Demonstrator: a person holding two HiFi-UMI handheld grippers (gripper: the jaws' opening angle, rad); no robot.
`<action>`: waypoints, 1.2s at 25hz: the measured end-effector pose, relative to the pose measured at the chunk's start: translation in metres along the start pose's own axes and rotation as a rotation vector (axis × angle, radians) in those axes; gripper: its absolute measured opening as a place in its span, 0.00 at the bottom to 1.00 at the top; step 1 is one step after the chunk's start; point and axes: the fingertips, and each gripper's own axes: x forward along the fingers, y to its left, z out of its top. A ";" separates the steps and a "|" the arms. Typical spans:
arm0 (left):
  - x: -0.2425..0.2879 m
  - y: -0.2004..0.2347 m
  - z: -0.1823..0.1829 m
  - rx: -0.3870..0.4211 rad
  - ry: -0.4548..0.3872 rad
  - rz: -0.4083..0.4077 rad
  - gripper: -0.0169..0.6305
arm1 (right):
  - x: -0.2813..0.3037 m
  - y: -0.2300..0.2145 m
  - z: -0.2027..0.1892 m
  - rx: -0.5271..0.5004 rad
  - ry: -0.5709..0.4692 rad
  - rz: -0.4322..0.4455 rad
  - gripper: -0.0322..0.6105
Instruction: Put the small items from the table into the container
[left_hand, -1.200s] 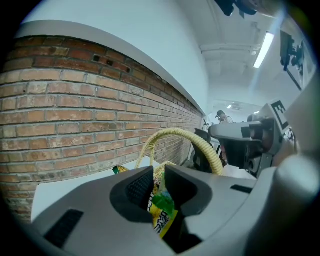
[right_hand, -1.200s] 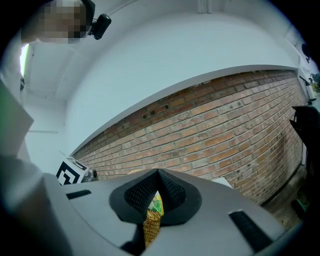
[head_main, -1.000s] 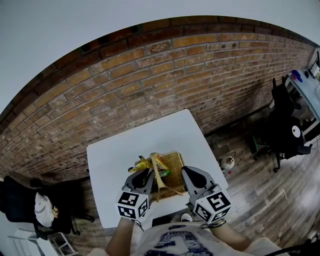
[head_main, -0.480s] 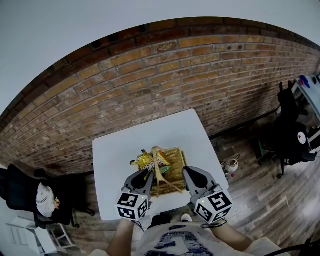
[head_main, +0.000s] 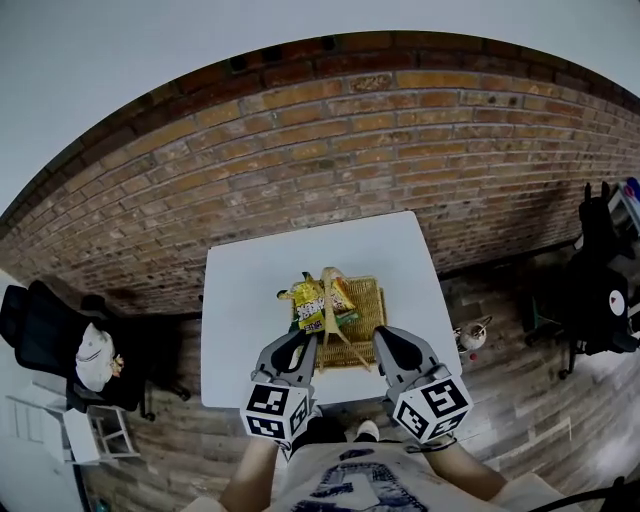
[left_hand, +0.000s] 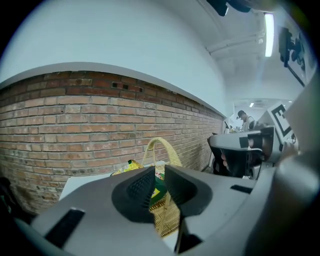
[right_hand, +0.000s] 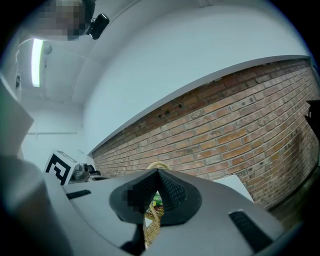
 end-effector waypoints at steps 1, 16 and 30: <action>-0.005 -0.001 -0.001 0.005 -0.004 0.003 0.18 | 0.000 0.004 -0.001 -0.005 -0.001 0.008 0.08; -0.059 0.007 -0.011 0.004 -0.045 0.054 0.13 | -0.006 0.048 -0.008 -0.067 -0.001 0.010 0.08; -0.083 0.025 -0.009 0.010 -0.081 0.006 0.10 | 0.000 0.087 -0.011 -0.087 0.002 -0.020 0.08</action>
